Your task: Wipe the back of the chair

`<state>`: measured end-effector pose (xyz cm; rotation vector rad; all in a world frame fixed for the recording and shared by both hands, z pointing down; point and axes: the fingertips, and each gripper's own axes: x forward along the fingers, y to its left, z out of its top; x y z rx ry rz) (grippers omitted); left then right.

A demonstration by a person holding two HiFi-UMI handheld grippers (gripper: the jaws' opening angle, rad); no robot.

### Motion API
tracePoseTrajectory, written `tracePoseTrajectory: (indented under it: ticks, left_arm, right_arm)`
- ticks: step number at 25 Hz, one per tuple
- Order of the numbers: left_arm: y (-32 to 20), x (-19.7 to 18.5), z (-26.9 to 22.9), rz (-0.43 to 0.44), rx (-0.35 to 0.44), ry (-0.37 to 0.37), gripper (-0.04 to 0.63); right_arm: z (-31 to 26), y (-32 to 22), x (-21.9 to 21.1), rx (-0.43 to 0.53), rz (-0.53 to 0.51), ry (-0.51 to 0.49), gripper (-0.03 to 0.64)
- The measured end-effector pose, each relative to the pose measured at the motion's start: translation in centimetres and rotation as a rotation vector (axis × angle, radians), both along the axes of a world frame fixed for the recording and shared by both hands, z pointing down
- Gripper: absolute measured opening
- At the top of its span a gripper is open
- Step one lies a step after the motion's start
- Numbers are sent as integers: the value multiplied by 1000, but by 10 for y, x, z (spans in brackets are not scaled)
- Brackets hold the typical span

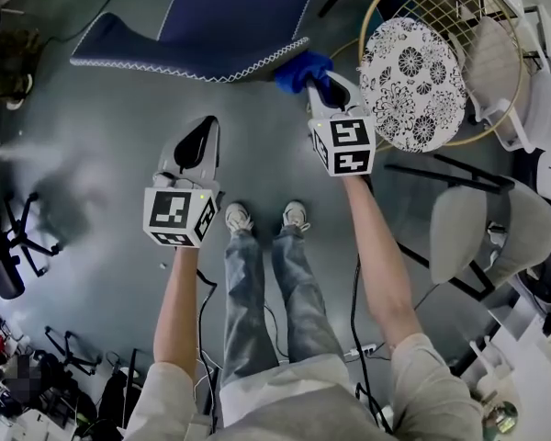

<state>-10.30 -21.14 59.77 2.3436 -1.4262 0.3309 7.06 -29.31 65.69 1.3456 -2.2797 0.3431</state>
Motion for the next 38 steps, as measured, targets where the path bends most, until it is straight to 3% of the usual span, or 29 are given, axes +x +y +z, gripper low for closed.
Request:
tracePoseTrajectory:
  ticks: [9,18,29,38]
  left_arm:
    - [14,4,-19,-14,28,3,5]
    - [29,6,-69,-25,61,25,5]
    - [34,7,-168,-30,118,45,5]
    - [36,-10,-258,-35,191,27,5]
  right_arm:
    - [-42,48,12,52,29,-50,57]
    - [-99,94,33,63,85,-57,57]
    - [-215,108,51,116,112,-72,57]
    - [-323,112,73,236,142,-44,55]
